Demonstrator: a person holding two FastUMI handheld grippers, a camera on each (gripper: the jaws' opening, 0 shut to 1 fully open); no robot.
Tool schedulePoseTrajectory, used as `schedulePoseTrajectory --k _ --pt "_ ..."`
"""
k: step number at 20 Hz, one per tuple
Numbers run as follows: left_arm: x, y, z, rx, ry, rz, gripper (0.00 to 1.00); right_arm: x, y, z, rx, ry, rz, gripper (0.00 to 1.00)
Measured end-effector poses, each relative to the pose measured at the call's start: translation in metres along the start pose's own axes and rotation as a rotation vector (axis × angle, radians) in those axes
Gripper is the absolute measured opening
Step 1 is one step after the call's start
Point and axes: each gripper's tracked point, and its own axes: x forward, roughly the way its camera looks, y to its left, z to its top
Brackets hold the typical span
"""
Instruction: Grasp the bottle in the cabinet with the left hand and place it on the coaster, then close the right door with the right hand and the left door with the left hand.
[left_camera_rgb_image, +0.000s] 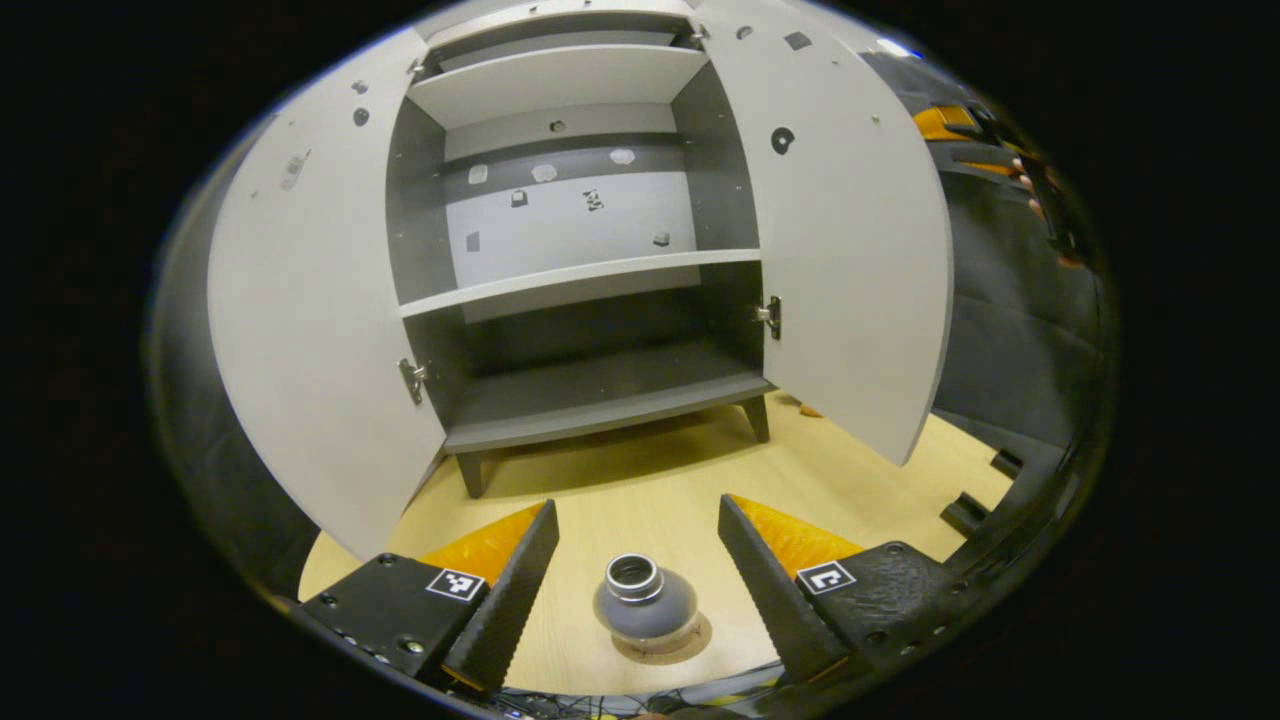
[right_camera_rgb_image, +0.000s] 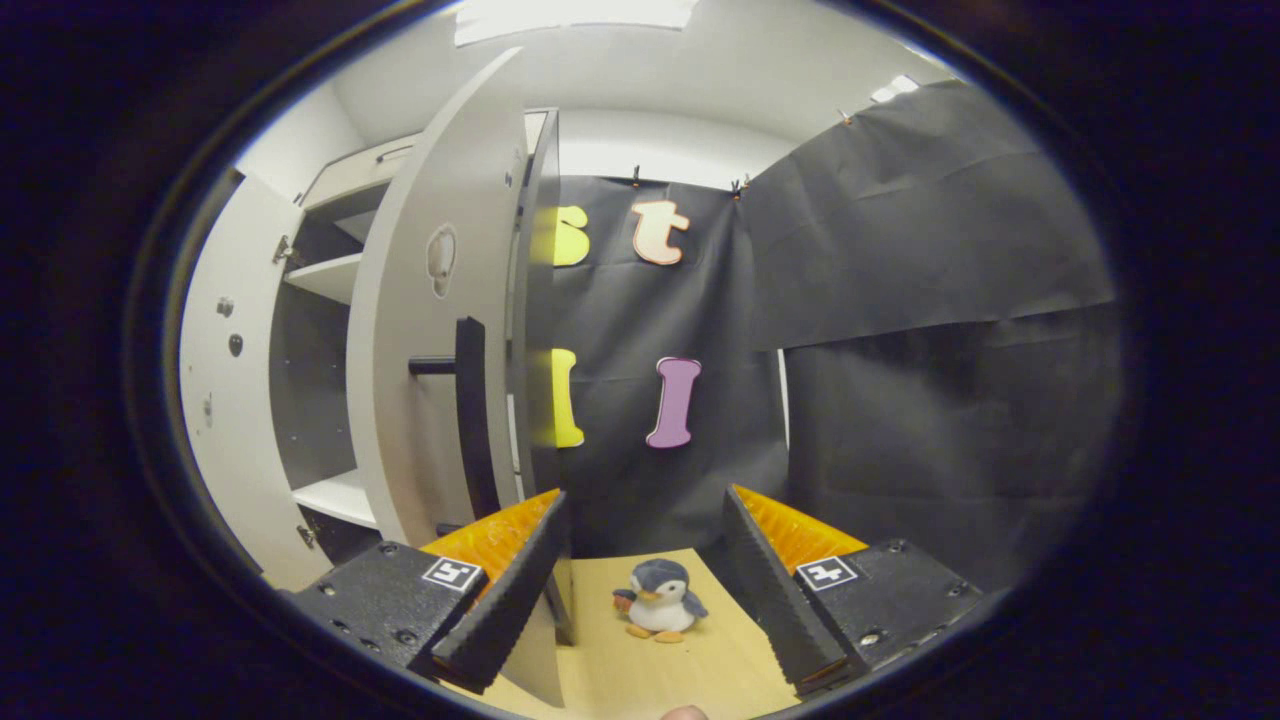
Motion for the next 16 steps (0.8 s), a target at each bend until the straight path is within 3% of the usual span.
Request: schedulePoseTrajectory --k 6,8,12,15,16 --pt "-0.006 0.018 0.040 -0.038 -0.037 0.026 0.98 0.007 0.015 0.008 0.025 -0.004 0.075 0.93" --pt "-0.010 0.020 0.052 -0.093 -0.036 0.017 0.97 0.007 0.022 0.008 0.047 0.005 0.107 0.96" --pt "-0.014 0.037 0.075 -0.106 -0.065 0.053 0.98 0.005 0.035 0.007 0.059 0.032 0.168 0.96" --pt "-0.017 0.050 0.088 -0.106 -0.089 0.077 0.98 0.001 0.060 0.005 0.038 0.045 0.238 0.95" --pt "-0.016 0.054 0.092 -0.103 -0.095 0.084 0.98 0.000 0.071 0.003 0.032 0.055 0.272 0.90"
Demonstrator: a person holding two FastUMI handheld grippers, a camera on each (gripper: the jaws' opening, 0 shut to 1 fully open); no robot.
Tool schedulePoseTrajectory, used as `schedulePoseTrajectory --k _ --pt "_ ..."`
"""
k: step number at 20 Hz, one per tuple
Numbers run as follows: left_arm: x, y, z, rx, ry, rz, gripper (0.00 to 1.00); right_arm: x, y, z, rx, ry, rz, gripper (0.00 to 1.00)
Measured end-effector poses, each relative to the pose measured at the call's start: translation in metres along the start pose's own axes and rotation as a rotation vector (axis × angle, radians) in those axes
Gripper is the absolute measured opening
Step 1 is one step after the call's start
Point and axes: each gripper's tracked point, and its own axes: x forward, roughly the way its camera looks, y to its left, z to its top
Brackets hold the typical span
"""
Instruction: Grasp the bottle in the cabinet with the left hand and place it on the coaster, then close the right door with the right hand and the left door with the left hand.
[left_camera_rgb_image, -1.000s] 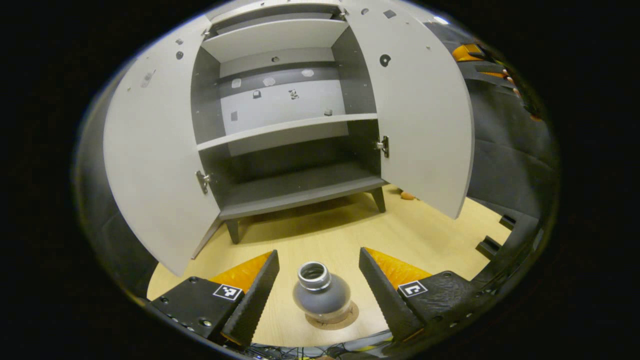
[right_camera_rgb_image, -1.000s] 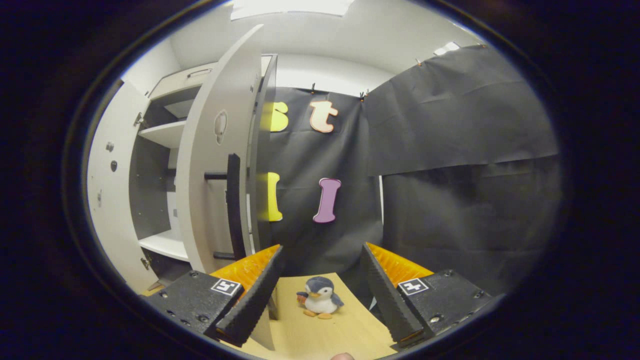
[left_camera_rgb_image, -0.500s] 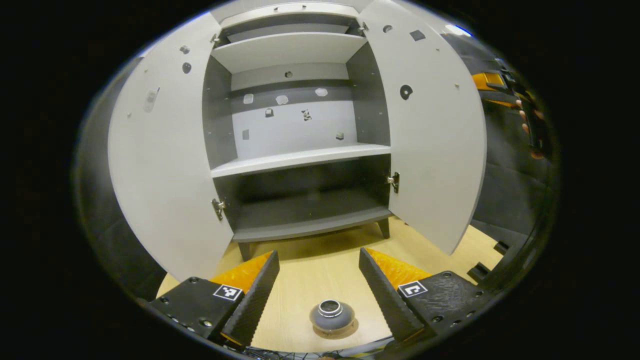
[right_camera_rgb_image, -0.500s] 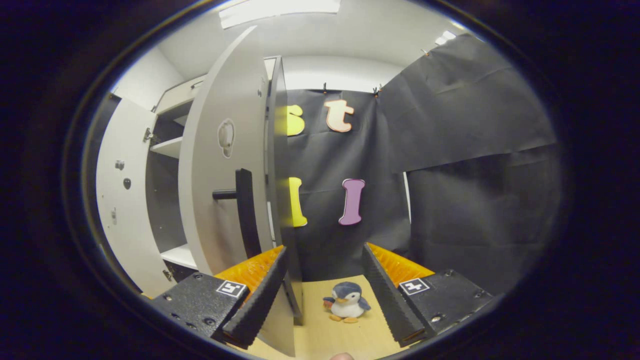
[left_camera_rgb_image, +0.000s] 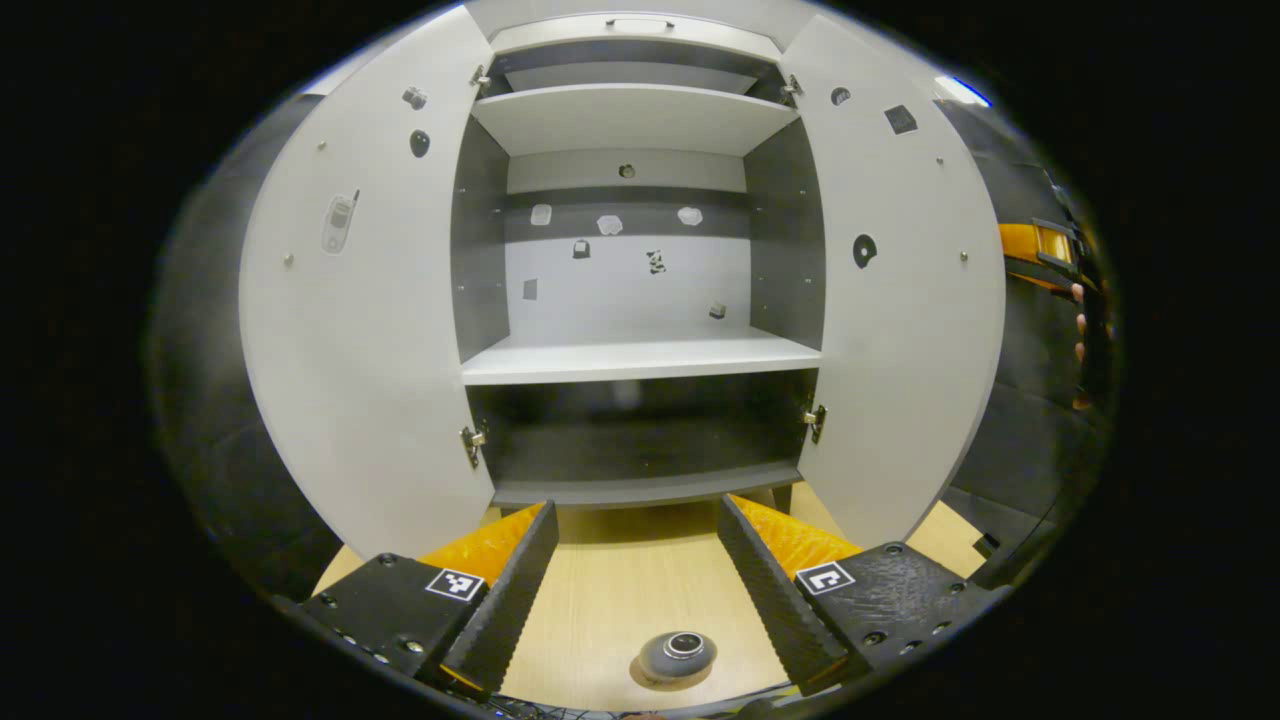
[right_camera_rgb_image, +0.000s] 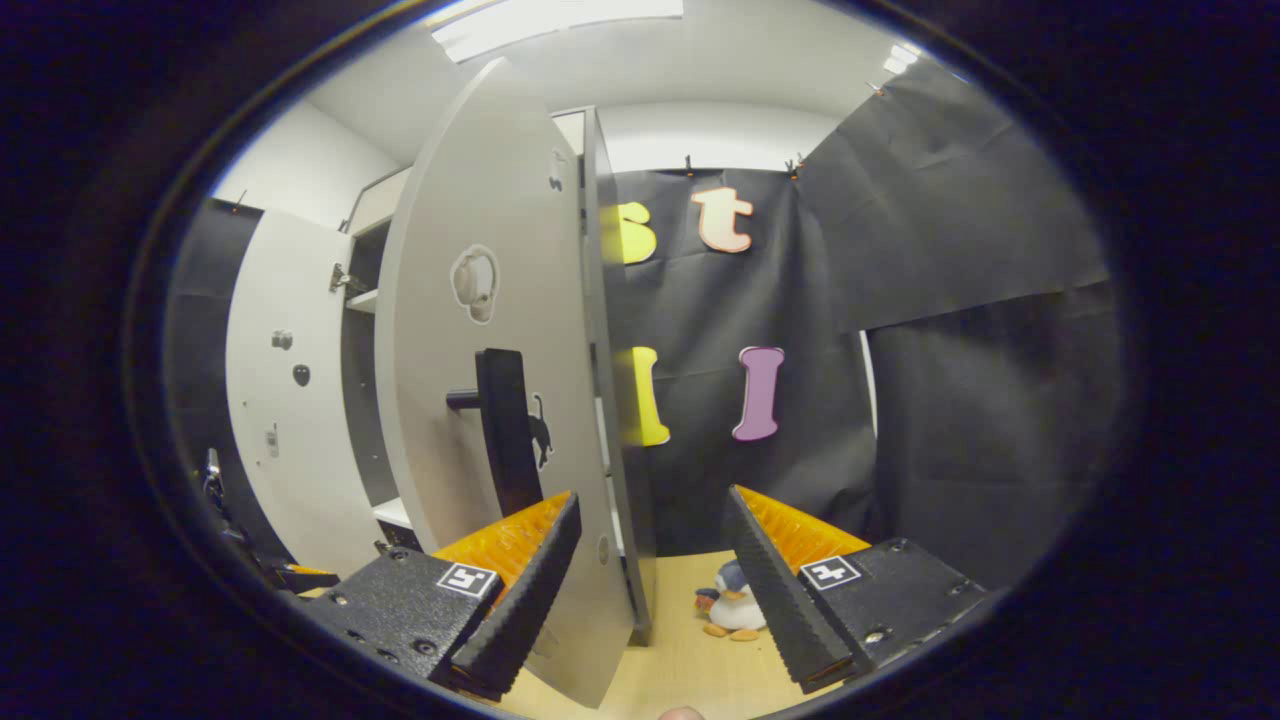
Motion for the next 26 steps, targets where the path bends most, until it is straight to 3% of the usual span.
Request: schedulePoseTrajectory --k 2,9,11,12,13,26 --pt "-0.001 0.011 0.007 0.001 -0.009 0.018 0.98 0.006 0.020 -0.002 -0.020 0.021 0.056 0.95" --pt "-0.005 0.043 0.010 0.009 -0.021 0.065 0.98 0.024 0.078 -0.008 -0.074 0.032 0.152 0.95" --pt "-0.009 0.051 0.012 0.000 -0.033 0.080 0.98 0.032 0.102 -0.010 -0.065 0.036 0.214 0.96" --pt "-0.010 0.056 0.013 -0.002 -0.040 0.089 0.98 0.036 0.117 -0.010 -0.063 0.033 0.251 0.91" --pt "-0.010 0.062 0.013 -0.002 -0.042 0.098 0.97 0.042 0.125 -0.010 -0.076 0.030 0.257 0.96" --pt "-0.054 0.129 0.043 -0.004 -0.093 0.208 0.97 0.081 0.176 -0.023 -0.147 0.049 0.258 0.96"
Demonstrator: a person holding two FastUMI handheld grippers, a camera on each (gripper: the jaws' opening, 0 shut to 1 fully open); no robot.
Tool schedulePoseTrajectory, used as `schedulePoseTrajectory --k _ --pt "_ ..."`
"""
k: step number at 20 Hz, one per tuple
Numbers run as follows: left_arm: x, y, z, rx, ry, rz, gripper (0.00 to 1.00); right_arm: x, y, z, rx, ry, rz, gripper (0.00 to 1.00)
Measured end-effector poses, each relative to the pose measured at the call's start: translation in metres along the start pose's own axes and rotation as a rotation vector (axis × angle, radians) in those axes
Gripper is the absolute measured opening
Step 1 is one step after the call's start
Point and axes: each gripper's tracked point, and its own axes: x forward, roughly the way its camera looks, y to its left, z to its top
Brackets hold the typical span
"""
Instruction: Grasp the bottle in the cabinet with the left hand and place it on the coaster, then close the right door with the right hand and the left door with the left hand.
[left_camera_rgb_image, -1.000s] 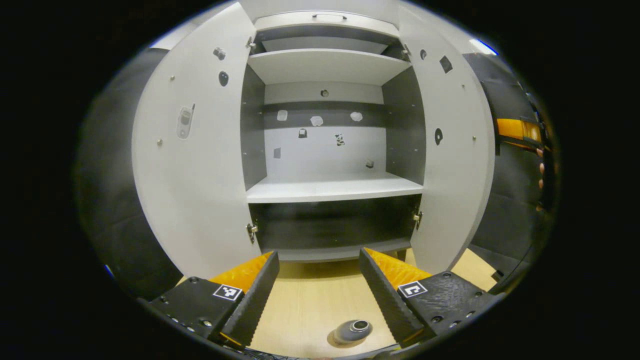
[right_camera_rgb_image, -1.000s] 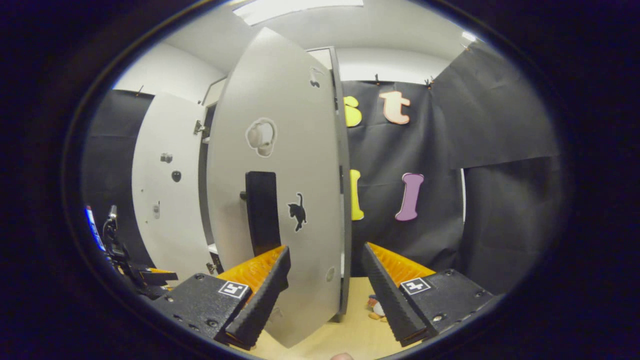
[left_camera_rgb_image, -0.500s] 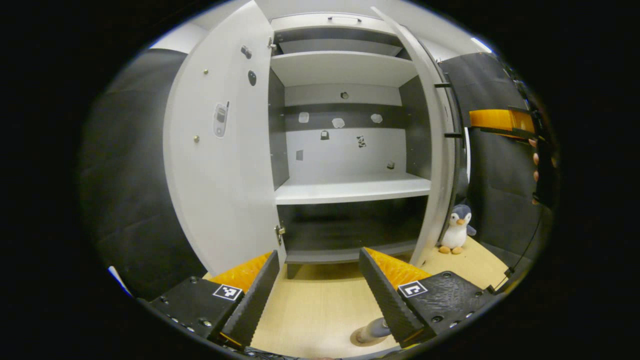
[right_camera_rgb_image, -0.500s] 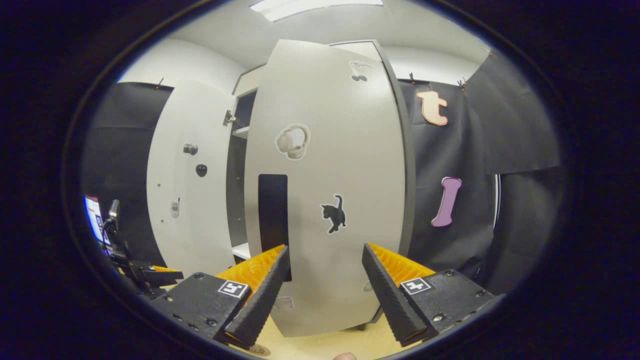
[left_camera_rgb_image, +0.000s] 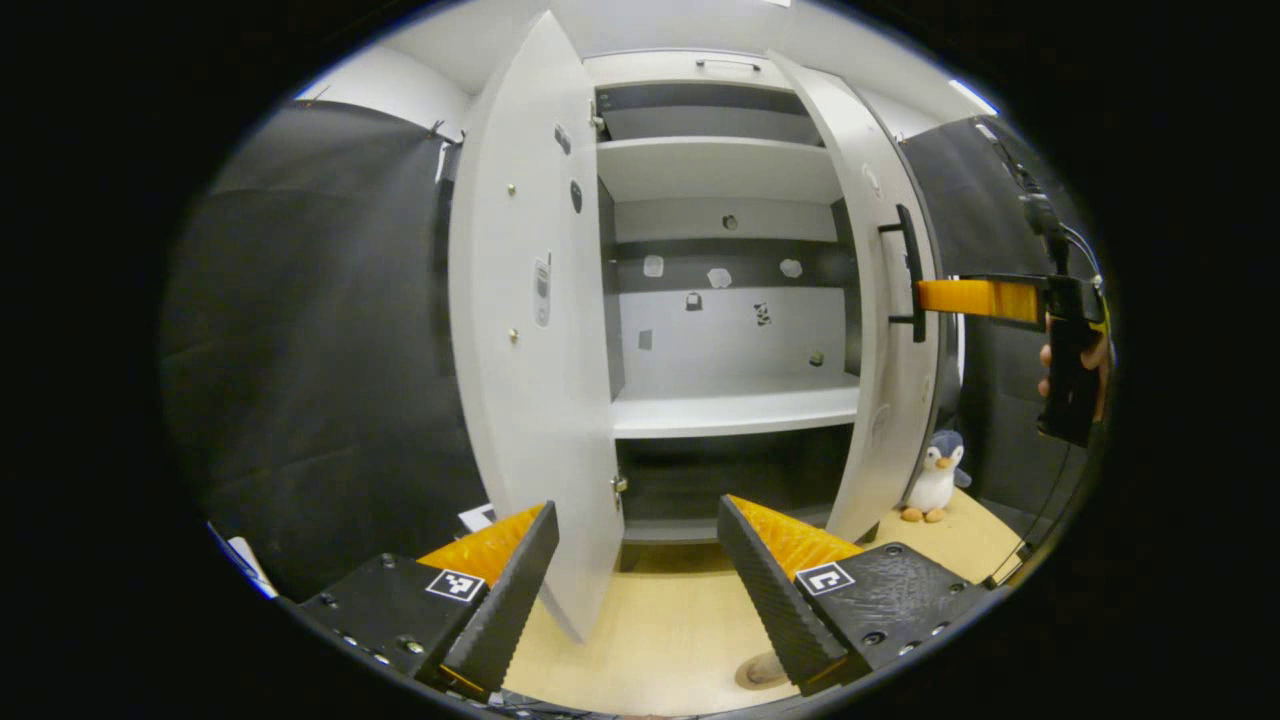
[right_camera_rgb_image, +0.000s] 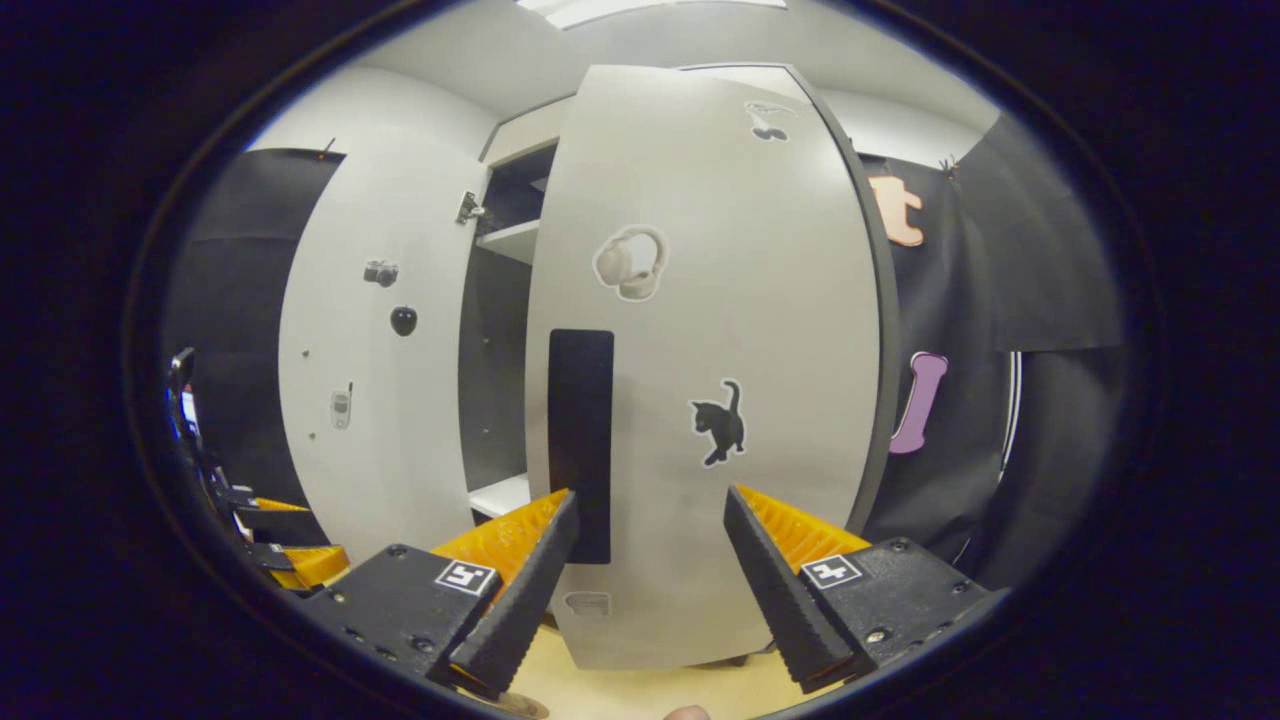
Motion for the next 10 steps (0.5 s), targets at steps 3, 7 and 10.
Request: schedulePoseTrajectory --k 3,7,10 --pt "-0.007 0.019 0.000 -0.026 0.032 0.021 0.98 -0.002 0.007 0.007 -0.015 -0.010 0.004 0.96" --pt "-0.011 0.053 0.006 -0.068 0.038 0.061 0.98 -0.008 0.010 0.008 -0.016 -0.017 0.002 0.96" --pt "-0.015 0.080 0.012 -0.093 0.040 0.098 0.98 -0.014 0.008 0.008 -0.021 -0.017 -0.009 0.96"
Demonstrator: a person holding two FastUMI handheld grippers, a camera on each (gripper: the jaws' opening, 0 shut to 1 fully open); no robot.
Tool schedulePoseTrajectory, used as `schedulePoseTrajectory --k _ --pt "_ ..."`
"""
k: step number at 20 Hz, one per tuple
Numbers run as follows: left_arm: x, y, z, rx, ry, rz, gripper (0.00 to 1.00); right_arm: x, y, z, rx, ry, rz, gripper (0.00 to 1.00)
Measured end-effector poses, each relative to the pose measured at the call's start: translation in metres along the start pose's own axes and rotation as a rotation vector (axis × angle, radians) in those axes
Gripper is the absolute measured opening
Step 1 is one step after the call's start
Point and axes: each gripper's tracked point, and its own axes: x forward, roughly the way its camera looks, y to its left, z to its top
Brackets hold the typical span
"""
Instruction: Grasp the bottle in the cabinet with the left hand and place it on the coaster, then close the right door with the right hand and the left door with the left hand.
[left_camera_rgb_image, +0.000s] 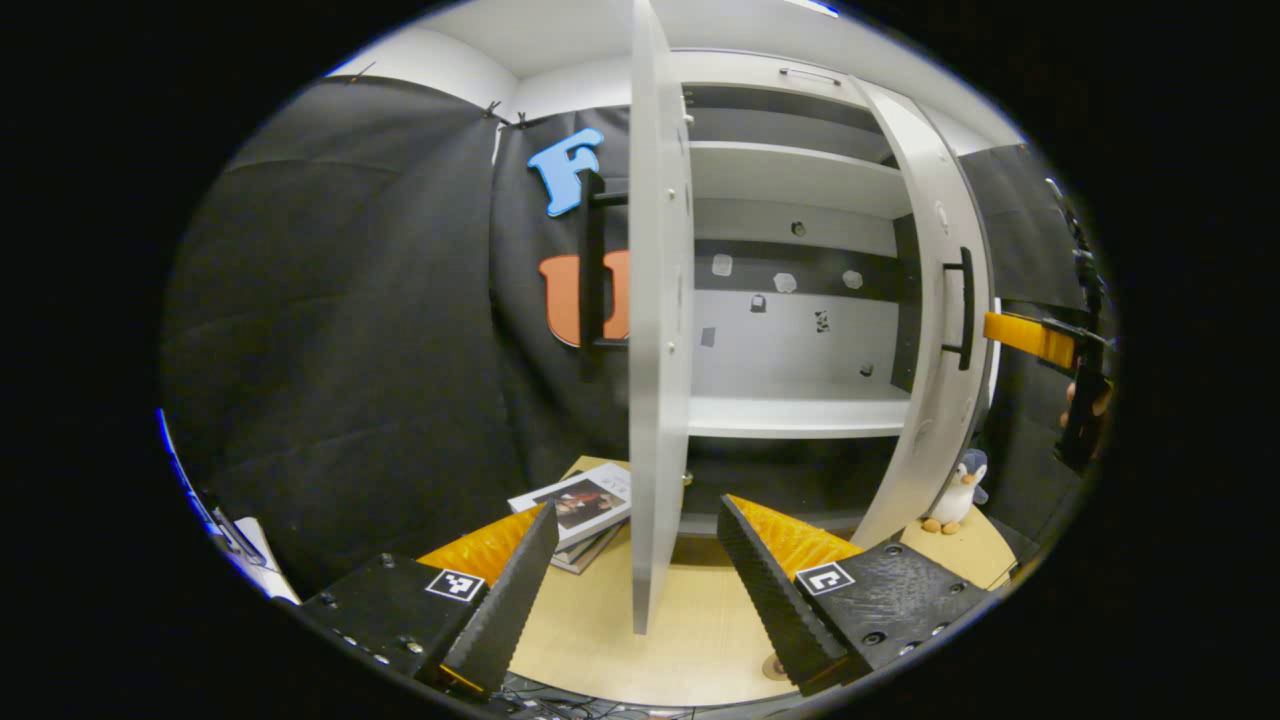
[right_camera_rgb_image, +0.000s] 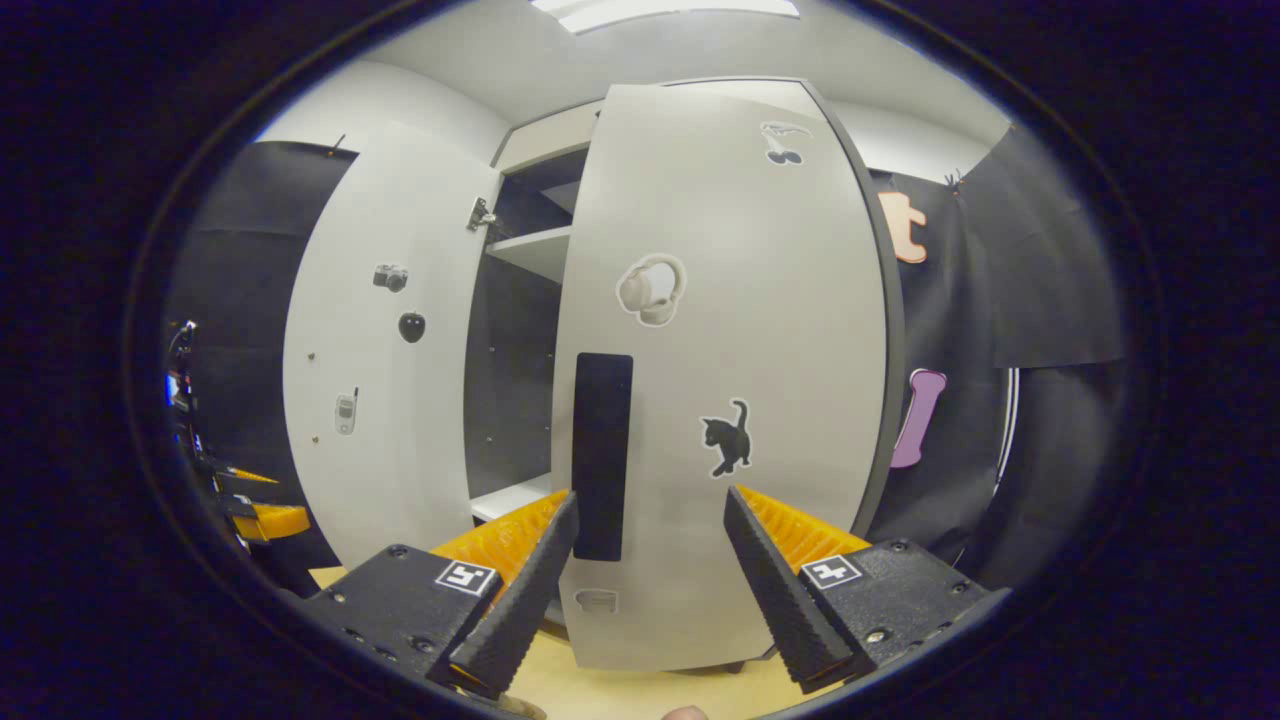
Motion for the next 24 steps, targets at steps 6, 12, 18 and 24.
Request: schedulePoseTrajectory --k 6,12,18,24 --pt "0.008 0.032 0.031 -0.043 0.005 0.009 0.95 -0.011 -0.008 -0.001 0.000 0.002 -0.034 0.96" --pt "0.018 0.067 0.063 -0.119 0.013 0.031 1.00 -0.019 -0.018 -0.003 0.012 0.010 -0.073 0.96" --pt "0.035 0.085 0.094 -0.080 -0.042 0.077 0.96 -0.029 -0.018 -0.002 0.038 0.001 -0.070 0.96" --pt "0.049 0.071 0.101 -0.092 -0.032 0.015 1.00 -0.034 -0.029 -0.010 0.066 0.019 -0.085 0.96"
